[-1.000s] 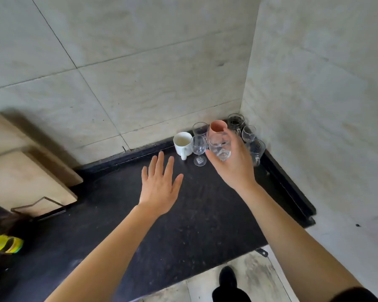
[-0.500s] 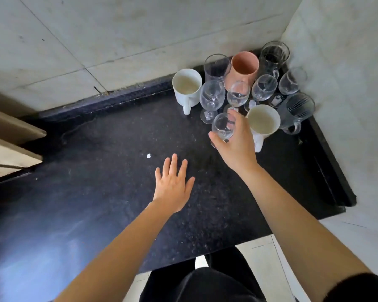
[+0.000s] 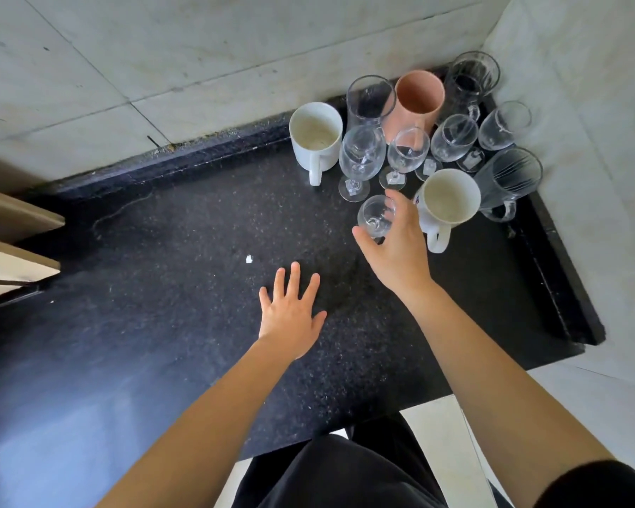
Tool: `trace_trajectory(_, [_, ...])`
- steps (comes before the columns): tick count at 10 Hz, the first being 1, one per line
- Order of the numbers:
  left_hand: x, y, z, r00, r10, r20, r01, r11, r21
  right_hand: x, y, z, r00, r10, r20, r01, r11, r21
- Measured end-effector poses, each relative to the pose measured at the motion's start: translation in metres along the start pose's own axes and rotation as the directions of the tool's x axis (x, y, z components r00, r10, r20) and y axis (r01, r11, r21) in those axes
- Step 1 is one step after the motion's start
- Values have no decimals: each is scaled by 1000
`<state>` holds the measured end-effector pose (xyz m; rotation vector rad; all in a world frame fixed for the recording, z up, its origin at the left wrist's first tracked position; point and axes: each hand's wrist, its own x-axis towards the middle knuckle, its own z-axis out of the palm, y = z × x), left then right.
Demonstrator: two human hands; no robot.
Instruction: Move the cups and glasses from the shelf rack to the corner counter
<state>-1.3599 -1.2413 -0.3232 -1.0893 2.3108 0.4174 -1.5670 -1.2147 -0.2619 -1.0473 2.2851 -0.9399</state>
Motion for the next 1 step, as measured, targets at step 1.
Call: trace_trajectory(1, [-3, -1, -8, 999, 26, 47, -27, 1000, 4, -4, -7, -6, 998, 25, 50, -23, 999, -39])
